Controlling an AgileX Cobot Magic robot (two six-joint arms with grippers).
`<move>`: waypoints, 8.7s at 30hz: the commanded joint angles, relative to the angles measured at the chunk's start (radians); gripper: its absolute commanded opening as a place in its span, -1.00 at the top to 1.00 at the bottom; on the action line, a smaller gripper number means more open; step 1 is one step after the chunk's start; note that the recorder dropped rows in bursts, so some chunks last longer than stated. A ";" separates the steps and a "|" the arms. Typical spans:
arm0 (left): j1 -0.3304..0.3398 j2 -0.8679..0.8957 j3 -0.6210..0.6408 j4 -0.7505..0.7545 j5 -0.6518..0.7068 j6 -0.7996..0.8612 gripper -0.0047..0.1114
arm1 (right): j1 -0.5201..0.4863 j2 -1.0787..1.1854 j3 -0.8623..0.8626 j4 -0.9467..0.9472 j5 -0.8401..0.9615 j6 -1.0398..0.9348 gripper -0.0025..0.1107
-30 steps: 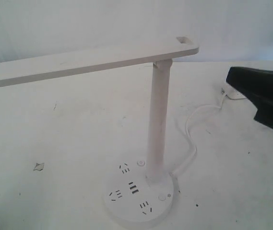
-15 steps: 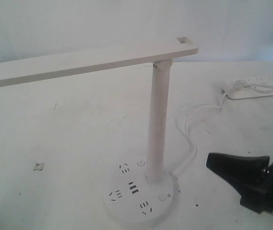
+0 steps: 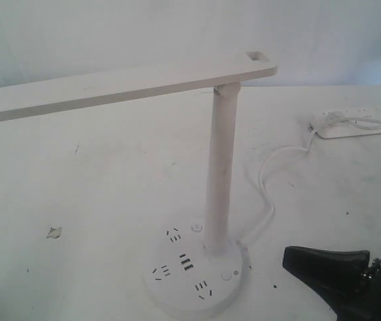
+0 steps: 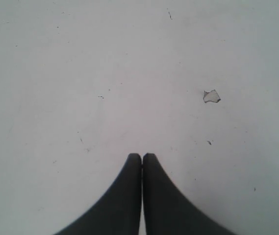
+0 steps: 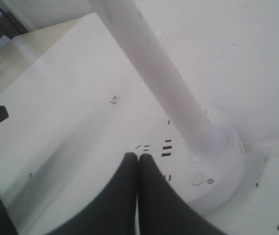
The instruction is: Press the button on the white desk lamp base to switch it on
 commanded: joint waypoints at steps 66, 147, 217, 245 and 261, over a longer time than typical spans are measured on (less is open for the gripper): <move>0.000 -0.004 0.001 -0.002 0.007 -0.001 0.92 | 0.730 0.781 -0.179 1.039 0.094 -1.012 0.96; 0.000 -0.004 0.001 -0.002 0.007 -0.001 0.92 | 0.730 0.375 0.066 1.249 -0.288 -1.157 0.96; 0.000 -0.004 0.001 -0.003 0.005 -0.001 0.92 | 0.728 -0.878 0.066 1.371 1.237 -1.553 0.96; 0.000 -0.004 0.001 -0.005 0.007 -0.001 0.92 | 0.533 -0.879 0.066 1.377 1.244 -1.537 0.96; 0.000 -0.004 0.001 -0.005 0.007 -0.001 0.92 | -0.127 -0.879 0.066 1.377 1.246 -1.537 0.96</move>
